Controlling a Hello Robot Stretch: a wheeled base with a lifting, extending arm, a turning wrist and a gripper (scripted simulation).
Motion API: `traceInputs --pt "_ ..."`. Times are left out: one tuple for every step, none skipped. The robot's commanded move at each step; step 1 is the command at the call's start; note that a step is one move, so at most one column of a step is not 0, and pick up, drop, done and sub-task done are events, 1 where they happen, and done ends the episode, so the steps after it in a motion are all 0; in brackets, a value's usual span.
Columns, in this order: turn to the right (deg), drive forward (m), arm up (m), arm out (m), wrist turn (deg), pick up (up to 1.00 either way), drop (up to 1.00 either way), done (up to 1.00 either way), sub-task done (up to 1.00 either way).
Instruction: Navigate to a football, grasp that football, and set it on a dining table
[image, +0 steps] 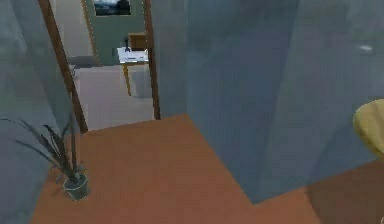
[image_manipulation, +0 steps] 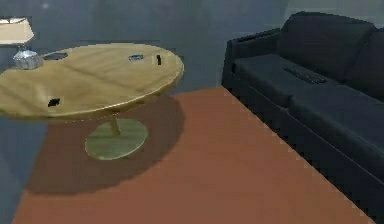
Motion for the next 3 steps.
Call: traceInputs --pt "-9.0 0.00 0.00 0.00 0.0 0.00 0.00 0.00 0.00" --pt "0.0 1.00 0.00 0.00 0.0 0.00 0.00 0.00 0.00" --pt "0.0 0.20 0.00 0.00 0.0 0.00 0.00 0.00 0.00"
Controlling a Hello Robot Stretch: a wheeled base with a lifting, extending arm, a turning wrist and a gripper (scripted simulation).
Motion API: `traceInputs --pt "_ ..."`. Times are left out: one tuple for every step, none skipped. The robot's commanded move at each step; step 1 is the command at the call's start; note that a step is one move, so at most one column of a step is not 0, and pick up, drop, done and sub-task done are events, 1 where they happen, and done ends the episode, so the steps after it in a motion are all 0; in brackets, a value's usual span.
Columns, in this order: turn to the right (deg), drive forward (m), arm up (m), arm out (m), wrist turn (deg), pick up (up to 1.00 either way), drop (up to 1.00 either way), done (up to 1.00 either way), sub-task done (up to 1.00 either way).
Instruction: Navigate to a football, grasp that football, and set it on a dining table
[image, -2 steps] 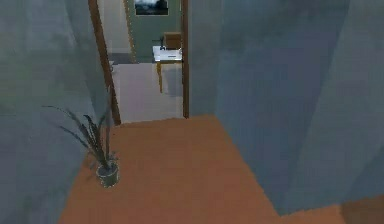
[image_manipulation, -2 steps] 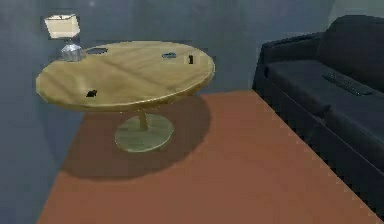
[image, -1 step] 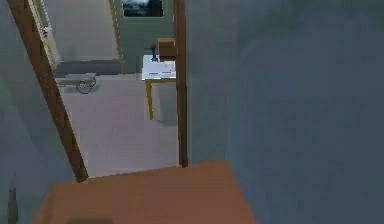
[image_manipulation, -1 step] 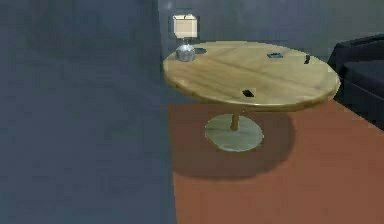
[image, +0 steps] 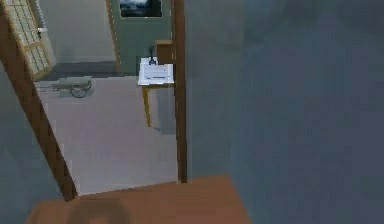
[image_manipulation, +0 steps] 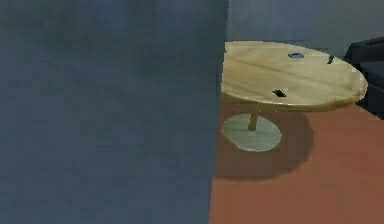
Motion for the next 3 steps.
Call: traceInputs --pt "-9.0 0.00 0.00 0.00 0.0 0.00 0.00 0.00 0.00" --pt "0.0 0.75 0.00 0.00 0.0 0.00 0.00 0.00 0.00" --pt "-21.0 0.00 0.00 0.00 0.0 0.00 0.00 0.00 0.00"
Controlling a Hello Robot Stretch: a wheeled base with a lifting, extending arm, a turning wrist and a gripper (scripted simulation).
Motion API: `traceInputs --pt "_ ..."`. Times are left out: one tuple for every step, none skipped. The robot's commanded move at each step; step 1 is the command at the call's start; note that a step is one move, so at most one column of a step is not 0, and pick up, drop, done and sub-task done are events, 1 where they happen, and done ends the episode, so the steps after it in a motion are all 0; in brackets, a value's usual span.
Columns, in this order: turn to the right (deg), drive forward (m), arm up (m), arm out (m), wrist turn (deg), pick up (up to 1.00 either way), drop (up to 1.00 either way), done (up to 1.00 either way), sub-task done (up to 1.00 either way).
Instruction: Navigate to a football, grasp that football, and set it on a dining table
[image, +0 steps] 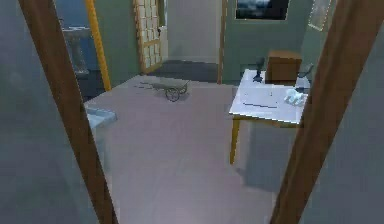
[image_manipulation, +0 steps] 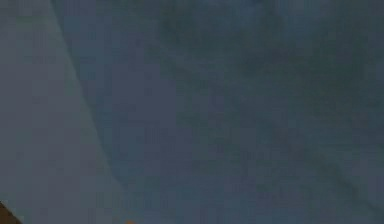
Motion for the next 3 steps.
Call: traceInputs --pt "0.0 1.00 0.00 0.00 0.0 0.00 0.00 0.00 0.00" --pt "-6.0 0.00 0.00 0.00 0.0 0.00 0.00 0.00 0.00" --pt "0.0 0.30 0.00 0.00 0.0 0.00 0.00 0.00 0.00"
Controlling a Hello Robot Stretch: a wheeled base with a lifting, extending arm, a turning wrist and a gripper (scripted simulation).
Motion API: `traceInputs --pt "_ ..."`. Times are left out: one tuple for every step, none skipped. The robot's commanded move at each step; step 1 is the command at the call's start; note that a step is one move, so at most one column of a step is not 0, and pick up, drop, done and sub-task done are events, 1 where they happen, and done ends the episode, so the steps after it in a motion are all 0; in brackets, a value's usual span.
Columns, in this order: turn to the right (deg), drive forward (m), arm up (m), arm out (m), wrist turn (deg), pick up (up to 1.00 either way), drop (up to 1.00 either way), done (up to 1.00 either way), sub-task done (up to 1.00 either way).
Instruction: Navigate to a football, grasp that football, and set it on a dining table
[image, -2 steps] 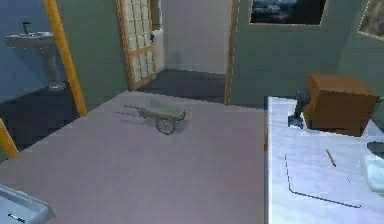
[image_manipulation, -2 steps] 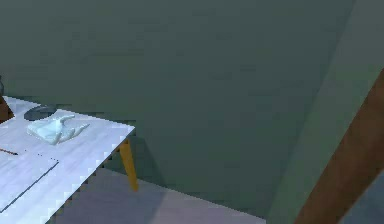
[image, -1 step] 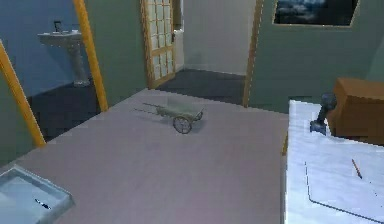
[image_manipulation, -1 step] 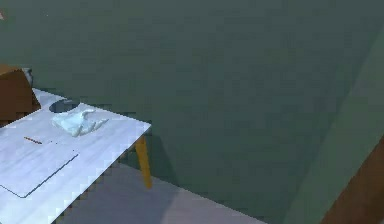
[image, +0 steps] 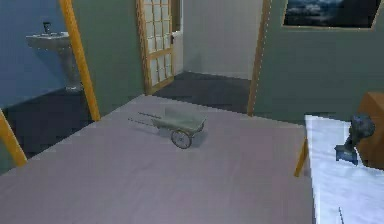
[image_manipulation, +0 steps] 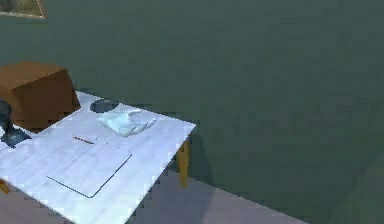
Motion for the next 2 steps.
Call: traceInputs --pt "18.0 0.00 0.00 0.00 0.0 0.00 0.00 0.00 0.00" --pt "0.0 1.00 0.00 0.00 0.0 0.00 0.00 0.00 0.00"
